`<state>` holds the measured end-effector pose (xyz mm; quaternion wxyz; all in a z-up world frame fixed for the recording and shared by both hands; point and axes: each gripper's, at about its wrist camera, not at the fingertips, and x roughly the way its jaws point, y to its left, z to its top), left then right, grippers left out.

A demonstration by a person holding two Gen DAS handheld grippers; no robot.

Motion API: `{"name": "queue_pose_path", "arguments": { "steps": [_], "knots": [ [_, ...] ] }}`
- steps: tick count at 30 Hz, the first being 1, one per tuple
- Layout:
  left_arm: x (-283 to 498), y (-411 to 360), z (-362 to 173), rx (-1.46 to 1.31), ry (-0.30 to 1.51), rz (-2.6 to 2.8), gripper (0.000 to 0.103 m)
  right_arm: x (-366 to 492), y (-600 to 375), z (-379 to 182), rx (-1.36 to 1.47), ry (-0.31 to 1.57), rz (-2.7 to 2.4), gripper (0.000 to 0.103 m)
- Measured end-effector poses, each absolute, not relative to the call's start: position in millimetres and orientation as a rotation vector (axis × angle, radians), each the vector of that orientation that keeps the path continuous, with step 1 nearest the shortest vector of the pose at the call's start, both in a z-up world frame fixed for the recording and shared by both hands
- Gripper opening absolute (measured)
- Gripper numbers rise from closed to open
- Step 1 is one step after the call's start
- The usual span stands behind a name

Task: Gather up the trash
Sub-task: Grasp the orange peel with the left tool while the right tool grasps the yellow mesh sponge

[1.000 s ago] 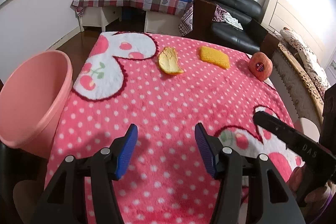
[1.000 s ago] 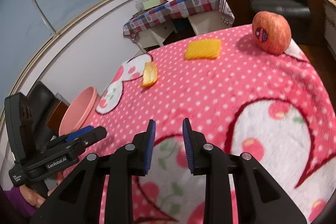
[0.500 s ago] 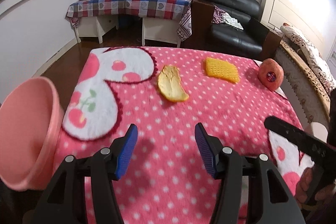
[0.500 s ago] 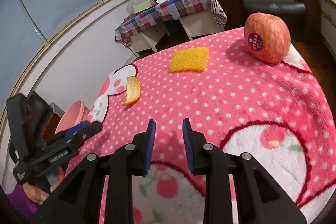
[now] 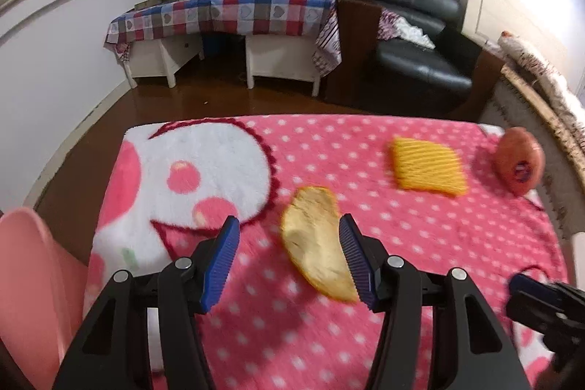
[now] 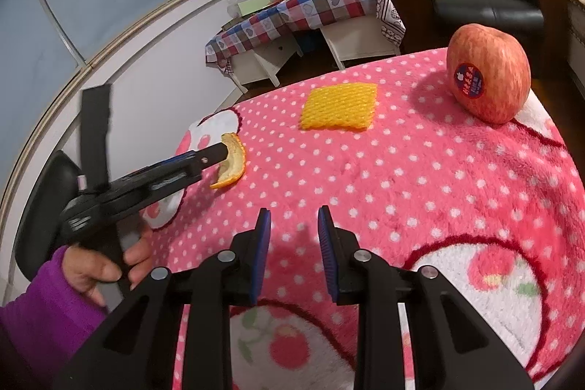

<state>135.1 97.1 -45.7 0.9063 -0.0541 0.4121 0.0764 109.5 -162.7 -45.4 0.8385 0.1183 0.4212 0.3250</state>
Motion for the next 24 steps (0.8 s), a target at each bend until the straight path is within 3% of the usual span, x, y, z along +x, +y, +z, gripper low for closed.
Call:
{"name": "queue_pose_path", "arguments": {
  "steps": [5,7,8,12,18,21,24],
  "knots": [
    [145.8,103.6,-61.3,-0.191,0.886,0.111,0.053,121.4,-162.4,-46.9,0.250,0.914,0.686,0.027],
    [145.8,99.2,-63.0,-0.183,0.871,0.108,0.045,127.9,-161.1,-45.7,0.247,0.917,0.687,0.027],
    [145.4,95.6,-63.3,-0.175,0.864,0.093,0.033,130.8,-160.3,-44.5,0.246,0.915,0.686,0.027],
    [140.8,91.5,-61.8,-0.175,0.841,0.088,0.007,143.9,-158.9,-41.8,0.244,0.902,0.682,0.027],
    [120.8,95.1,-49.5,-0.240,0.781,0.066,0.003,167.7,-159.3,-38.9,0.246,0.877,0.642,0.029],
    [112.2,90.6,-43.7,-0.237,0.765,0.049,0.003,181.6,-158.2,-37.1,0.237,0.848,0.611,0.046],
    [104.8,87.4,-40.6,-0.243,0.758,0.027,0.003,198.7,-152.7,-40.8,0.219,0.849,0.577,0.046]
  ]
}}
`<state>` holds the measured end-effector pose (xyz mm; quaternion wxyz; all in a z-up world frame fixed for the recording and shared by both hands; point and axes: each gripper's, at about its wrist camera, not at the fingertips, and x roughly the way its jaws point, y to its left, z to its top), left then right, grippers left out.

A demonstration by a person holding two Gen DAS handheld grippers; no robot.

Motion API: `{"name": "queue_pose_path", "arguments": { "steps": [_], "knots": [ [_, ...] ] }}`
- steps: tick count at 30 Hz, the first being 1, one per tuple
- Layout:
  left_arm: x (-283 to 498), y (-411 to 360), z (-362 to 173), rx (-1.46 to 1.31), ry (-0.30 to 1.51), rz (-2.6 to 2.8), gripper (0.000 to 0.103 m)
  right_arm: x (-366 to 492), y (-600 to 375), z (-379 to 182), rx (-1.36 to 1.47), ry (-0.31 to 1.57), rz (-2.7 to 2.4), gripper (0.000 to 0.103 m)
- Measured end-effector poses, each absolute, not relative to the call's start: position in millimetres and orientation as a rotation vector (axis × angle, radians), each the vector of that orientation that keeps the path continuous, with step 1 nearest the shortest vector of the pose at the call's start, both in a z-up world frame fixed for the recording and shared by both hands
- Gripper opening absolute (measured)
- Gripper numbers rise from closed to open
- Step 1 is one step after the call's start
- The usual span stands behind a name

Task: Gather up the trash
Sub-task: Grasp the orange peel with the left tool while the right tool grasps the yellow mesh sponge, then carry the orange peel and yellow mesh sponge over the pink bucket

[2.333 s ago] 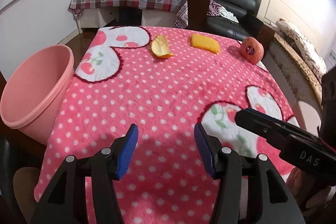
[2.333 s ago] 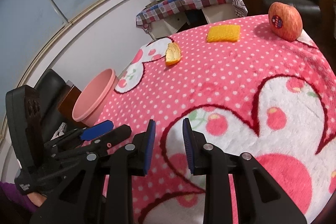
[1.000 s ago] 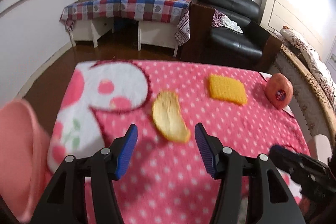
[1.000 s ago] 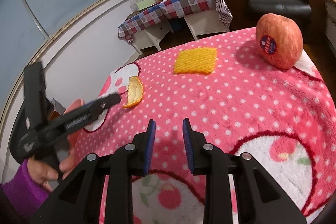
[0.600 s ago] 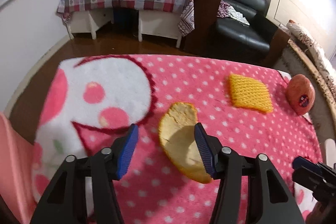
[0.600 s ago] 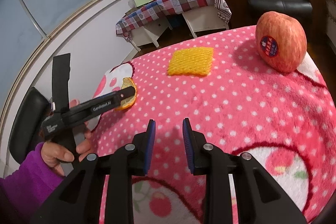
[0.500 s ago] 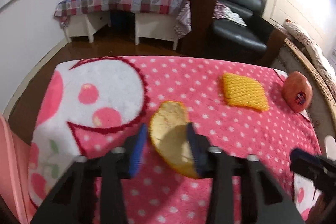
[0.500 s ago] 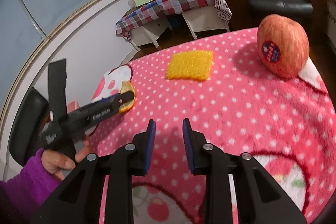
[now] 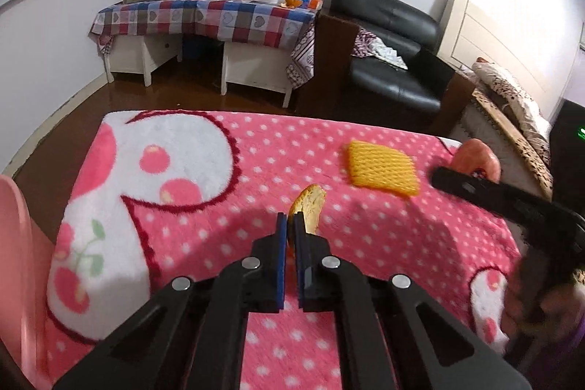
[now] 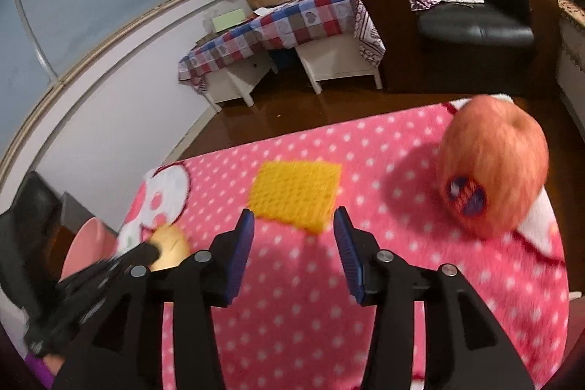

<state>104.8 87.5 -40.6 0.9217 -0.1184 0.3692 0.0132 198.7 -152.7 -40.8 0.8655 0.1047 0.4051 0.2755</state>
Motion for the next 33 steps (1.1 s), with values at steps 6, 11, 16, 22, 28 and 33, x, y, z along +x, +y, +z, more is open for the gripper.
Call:
{"name": "queue_pose_path", "arguments": {
  "steps": [6,11,16,22,28,33],
  "knots": [
    [92.7,84.9,-37.6,-0.270,0.753,-0.004,0.003,226.2,-139.1,-55.0,0.172,0.880,0.525,0.046],
    [86.0,84.0,-38.1,-0.278,0.756,-0.009,0.003,223.7,-128.1,-63.8,0.142,0.874,0.557,0.045],
    [81.3,83.1,-36.1,-0.280,0.752,-0.006,0.003,214.4,-128.8,-59.3,0.137,0.862,0.569,0.016],
    [71.7,80.1,-27.1,-0.278,0.741,-0.001,0.003,190.7,-141.5,-43.6,0.192,0.833,0.591,0.013],
    [56.0,74.4,-11.7,-0.254,0.715,0.007,0.003,152.7,-154.9,-26.6,0.226,0.798,0.607,0.013],
    [43.3,67.1,-2.5,-0.236,0.707,0.010,0.003,123.7,-171.2,-17.1,0.251,0.776,0.606,0.013]
  ]
}}
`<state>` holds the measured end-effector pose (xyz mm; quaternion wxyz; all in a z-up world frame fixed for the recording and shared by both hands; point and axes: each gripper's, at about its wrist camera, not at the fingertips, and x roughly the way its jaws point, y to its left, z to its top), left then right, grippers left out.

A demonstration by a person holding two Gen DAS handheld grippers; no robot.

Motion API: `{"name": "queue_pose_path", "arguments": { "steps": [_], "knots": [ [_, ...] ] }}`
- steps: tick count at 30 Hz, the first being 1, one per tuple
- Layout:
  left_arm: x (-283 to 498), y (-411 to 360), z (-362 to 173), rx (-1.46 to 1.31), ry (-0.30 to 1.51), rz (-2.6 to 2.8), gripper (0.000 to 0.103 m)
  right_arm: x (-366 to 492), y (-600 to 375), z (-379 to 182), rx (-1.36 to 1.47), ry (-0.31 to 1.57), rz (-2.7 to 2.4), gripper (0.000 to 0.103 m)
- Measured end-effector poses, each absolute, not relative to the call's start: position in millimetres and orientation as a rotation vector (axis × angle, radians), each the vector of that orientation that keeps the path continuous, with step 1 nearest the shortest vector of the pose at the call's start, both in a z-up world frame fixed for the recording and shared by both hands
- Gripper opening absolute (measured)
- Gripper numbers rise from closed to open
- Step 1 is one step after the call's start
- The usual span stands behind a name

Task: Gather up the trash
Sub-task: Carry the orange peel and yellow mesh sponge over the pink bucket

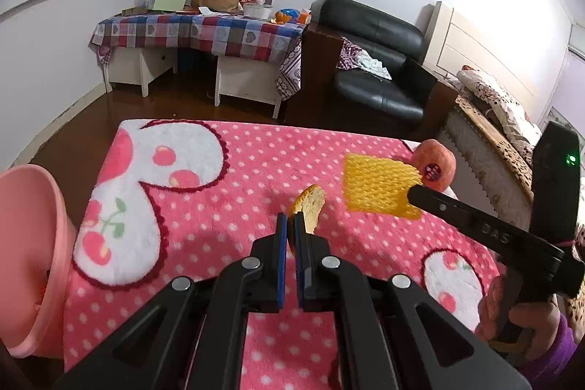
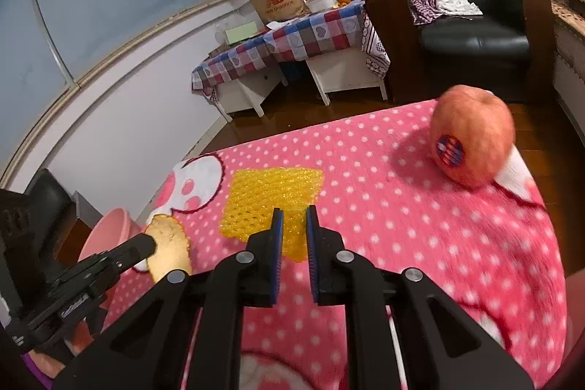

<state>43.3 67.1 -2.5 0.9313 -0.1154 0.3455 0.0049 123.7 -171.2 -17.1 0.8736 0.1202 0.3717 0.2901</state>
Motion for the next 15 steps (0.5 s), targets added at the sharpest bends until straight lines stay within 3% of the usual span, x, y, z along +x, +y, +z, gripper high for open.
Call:
{"name": "queue_pose_path", "arguments": {
  "steps": [15],
  "knots": [
    [-3.1,46.9,16.9,-0.196,0.698,0.032,0.003,71.4,-204.6,-2.4,0.275,0.737,0.638,0.013]
  ]
}}
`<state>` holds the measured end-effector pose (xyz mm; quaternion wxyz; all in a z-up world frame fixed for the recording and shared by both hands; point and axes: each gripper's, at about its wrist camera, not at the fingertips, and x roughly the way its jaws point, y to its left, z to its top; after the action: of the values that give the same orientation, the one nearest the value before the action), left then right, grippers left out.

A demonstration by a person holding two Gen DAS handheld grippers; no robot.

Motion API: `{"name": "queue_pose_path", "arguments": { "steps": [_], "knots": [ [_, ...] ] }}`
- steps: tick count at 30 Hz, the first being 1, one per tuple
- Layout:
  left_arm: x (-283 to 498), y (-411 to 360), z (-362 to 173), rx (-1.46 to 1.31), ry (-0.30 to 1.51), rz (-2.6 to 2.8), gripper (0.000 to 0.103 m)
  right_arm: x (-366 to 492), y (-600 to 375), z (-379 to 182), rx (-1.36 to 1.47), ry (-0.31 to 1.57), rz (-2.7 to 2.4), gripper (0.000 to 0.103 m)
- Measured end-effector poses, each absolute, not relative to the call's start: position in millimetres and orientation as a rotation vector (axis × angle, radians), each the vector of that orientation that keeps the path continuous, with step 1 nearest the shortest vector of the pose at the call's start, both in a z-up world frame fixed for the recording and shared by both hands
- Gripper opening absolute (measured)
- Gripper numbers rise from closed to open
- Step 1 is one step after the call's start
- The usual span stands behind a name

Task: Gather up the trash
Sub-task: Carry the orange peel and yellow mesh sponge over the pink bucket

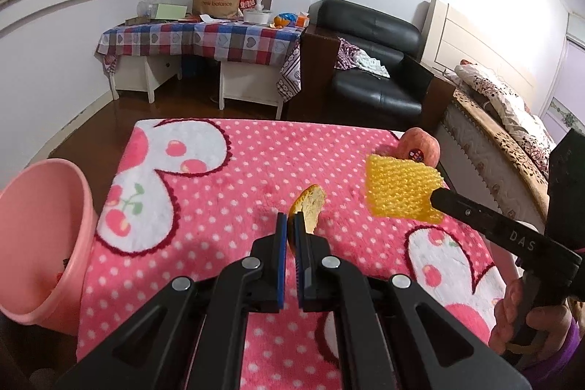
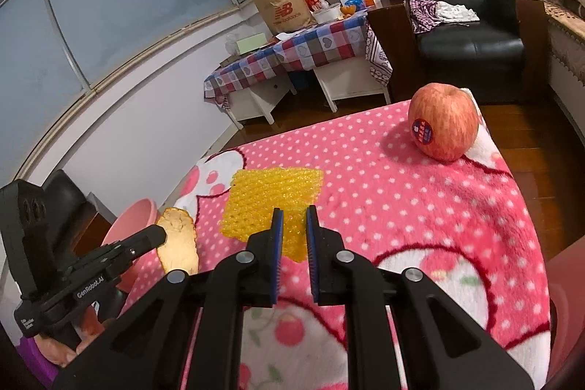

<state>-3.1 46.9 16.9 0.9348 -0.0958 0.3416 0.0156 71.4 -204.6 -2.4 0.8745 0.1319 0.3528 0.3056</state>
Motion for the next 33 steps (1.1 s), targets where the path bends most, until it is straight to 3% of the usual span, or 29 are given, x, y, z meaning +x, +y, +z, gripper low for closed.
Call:
{"name": "queue_pose_path", "arguments": {
  "steps": [33],
  "knots": [
    [-64.7,34.1,46.8,-0.179,0.614,0.024,0.003,13.5,-209.3,22.8,0.218,0.672,0.661,0.013]
  ]
}}
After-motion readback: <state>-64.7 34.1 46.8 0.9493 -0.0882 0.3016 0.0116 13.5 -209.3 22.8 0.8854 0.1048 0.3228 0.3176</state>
